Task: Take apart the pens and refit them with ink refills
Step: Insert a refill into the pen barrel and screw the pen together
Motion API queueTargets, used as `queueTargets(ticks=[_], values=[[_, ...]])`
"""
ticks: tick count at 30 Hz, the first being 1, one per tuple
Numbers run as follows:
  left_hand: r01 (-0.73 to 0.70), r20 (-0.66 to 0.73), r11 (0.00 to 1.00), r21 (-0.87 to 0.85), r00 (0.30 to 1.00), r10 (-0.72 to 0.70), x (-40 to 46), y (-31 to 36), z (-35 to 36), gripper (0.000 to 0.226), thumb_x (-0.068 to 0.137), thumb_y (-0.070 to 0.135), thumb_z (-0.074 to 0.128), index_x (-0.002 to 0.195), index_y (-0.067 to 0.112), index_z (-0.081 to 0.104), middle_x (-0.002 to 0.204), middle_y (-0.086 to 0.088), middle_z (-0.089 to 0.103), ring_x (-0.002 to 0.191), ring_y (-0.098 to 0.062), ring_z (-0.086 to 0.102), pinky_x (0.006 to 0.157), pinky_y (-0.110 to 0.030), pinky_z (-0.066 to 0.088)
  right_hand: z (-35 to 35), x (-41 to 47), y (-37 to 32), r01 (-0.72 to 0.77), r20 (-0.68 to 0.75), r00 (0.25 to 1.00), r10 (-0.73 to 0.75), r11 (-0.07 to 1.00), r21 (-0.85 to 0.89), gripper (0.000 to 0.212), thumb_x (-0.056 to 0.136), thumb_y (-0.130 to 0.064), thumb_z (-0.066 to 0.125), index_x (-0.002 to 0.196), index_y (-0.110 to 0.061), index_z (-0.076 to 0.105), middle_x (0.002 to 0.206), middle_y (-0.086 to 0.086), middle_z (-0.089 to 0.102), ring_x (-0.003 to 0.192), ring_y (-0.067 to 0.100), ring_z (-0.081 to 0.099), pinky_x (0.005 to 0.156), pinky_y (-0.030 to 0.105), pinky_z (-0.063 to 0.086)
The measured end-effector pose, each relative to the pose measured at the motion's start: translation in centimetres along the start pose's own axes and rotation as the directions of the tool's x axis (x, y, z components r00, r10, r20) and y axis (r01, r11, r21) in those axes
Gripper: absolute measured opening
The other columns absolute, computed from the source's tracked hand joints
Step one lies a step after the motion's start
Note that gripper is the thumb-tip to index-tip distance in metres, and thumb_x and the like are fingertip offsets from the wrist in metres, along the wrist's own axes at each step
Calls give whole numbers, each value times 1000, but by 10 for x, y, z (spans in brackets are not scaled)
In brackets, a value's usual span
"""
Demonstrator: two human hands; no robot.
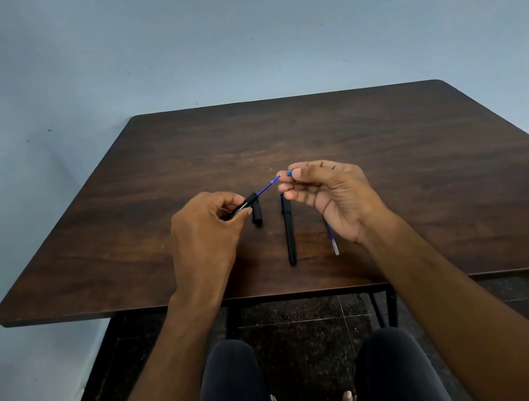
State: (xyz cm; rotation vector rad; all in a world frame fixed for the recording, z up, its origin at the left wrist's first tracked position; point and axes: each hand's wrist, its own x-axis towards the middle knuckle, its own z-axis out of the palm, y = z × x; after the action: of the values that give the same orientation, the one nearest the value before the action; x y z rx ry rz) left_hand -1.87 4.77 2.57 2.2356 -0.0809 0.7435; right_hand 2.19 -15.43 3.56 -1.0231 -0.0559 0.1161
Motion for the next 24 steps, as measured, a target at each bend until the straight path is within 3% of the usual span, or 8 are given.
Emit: queueTargets(ticks=[4, 9, 16, 24], values=[[-11, 3, 1000, 8, 1000, 11, 1, 0, 2, 19, 73, 20, 87, 87, 28, 77, 80, 15, 67, 72, 1, 63, 70, -16, 52, -2, 2, 0, 5, 12, 1000, -5, 999, -33, 17, 85, 8, 70, 101, 10, 69, 96, 30, 75, 79, 33, 76, 69, 31, 61], [-14, 24, 998, 64, 1000, 13, 2, 1, 3, 19, 75, 21, 86, 90, 27, 77, 81, 16, 65, 70, 4, 59, 67, -2, 40, -3, 4, -1, 24, 1, 1000, -24, 995, -98, 15, 83, 9, 72, 98, 9, 71, 92, 29, 75, 77, 33, 76, 67, 31, 61], [-44, 50, 996, 81, 998, 40, 2, 2, 3, 19, 75, 20, 85, 92, 26, 78, 83, 16, 64, 72, 0, 60, 70, -12, 47, 1, 3, -3, 44, 17, 999, -41, 974, -221, 15, 83, 10, 71, 98, 10, 72, 89, 29, 75, 74, 32, 76, 68, 32, 62], [-43, 61, 992, 115, 997, 36, 4, 2, 1, 17, 78, 21, 83, 94, 25, 78, 87, 12, 68, 76, -1, 61, 71, -8, 42, 2, 3, -5, 50, 68, 997, -30, 945, -324, 14, 86, 9, 69, 99, 10, 71, 88, 28, 75, 77, 34, 74, 70, 34, 64]])
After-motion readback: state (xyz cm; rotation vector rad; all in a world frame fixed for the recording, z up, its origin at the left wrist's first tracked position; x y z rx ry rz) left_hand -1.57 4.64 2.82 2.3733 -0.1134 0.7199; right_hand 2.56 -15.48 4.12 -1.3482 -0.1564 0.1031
